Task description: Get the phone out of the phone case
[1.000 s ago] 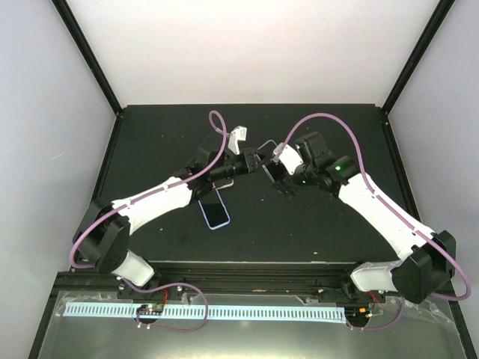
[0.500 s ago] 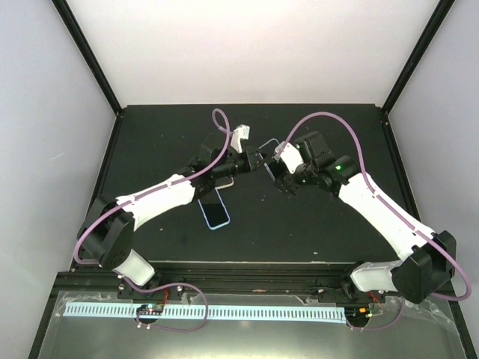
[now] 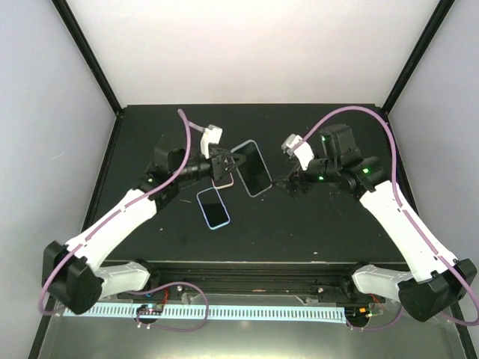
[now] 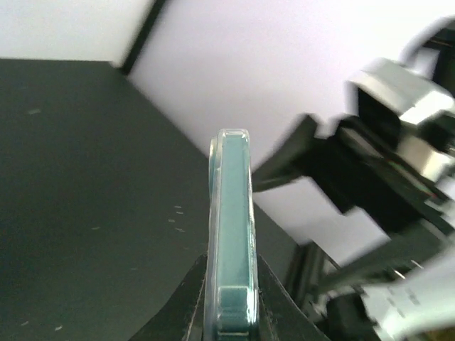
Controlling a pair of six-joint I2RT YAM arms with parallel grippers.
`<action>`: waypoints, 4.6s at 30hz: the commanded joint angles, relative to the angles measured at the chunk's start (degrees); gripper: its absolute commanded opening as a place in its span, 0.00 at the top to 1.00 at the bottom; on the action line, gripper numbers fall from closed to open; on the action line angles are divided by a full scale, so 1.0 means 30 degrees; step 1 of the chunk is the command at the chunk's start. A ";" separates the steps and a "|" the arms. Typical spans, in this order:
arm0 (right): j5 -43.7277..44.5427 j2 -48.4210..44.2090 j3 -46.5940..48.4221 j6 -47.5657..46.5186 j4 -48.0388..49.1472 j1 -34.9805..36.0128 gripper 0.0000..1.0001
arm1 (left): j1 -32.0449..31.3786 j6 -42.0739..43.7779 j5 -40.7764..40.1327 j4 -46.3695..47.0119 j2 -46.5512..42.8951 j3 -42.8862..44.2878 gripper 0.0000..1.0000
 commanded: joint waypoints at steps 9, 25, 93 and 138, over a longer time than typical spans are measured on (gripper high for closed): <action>-1.0268 0.0165 -0.1015 -0.1962 0.0285 0.0983 0.41 | -0.0235 0.3172 0.7285 0.2512 -0.2467 -0.1399 0.98; -1.3206 0.1383 -0.0384 -0.1575 -0.0066 0.1136 0.98 | -0.0303 0.3367 0.8479 0.4362 -0.2125 -0.2183 0.92; -0.4864 0.2263 0.2940 -1.4827 -0.7574 0.4486 0.85 | 0.0534 -0.3702 1.4222 0.8934 0.0183 -0.0696 0.98; -0.7002 0.3724 0.3046 -0.3742 0.3424 -0.0485 0.73 | 0.0474 -0.4753 1.5289 0.8982 -0.0213 -0.0909 0.98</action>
